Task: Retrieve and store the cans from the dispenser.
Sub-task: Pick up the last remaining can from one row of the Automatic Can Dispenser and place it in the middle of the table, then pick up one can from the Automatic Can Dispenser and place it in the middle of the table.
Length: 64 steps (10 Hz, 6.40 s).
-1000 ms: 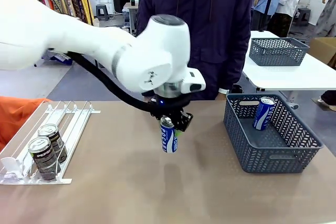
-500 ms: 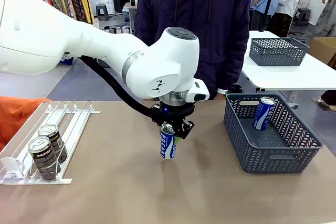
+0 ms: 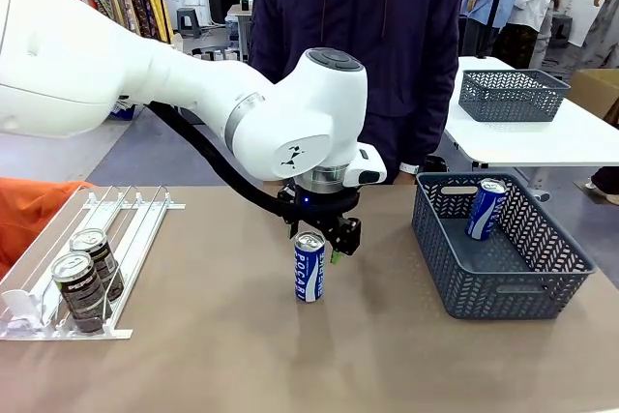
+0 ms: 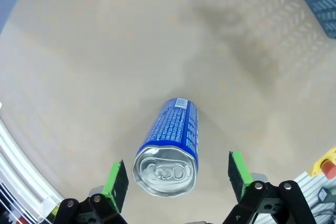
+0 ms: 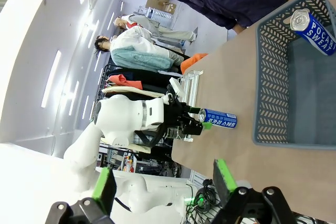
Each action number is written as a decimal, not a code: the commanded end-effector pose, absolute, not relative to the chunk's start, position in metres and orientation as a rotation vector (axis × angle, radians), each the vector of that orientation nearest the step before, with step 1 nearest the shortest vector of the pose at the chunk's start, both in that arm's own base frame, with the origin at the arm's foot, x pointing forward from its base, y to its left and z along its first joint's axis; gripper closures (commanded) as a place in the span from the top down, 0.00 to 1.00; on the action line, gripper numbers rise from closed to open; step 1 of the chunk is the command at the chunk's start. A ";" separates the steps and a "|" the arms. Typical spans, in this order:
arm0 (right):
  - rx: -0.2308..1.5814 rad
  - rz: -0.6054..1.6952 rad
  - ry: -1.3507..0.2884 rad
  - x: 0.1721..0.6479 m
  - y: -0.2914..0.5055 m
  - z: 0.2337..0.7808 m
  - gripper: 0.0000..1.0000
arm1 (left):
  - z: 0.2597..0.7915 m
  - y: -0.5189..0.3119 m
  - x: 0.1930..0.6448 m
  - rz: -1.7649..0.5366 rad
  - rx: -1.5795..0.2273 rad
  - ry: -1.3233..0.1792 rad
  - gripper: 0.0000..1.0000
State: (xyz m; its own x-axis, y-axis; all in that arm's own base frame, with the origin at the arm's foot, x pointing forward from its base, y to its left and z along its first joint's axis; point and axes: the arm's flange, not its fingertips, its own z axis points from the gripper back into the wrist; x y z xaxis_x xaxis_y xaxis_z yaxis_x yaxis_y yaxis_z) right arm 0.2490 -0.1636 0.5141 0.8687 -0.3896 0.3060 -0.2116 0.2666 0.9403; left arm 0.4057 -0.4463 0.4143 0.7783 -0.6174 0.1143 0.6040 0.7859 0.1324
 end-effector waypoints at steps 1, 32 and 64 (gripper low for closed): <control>1.338 -0.120 -0.571 0.251 -0.163 0.518 1.00 | 0.424 -0.439 0.406 -0.652 0.066 -0.167 1.00; 1.338 -0.120 -0.571 0.251 -0.163 0.518 1.00 | 0.515 0.017 0.326 -0.337 -0.339 -0.037 1.00; 1.338 -0.120 -0.571 0.251 -0.163 0.518 1.00 | 0.449 -0.057 0.352 -0.227 0.002 -0.123 0.00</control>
State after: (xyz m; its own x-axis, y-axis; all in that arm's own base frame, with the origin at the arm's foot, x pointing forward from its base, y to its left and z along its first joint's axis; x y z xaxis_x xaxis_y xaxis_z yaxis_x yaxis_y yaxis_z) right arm 0.2487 -0.1637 0.5140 0.8689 -0.3899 0.3049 -0.2108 0.2660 0.9406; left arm 0.3661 -0.0537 0.4264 0.9745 -0.2151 0.0642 0.2170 0.9759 -0.0241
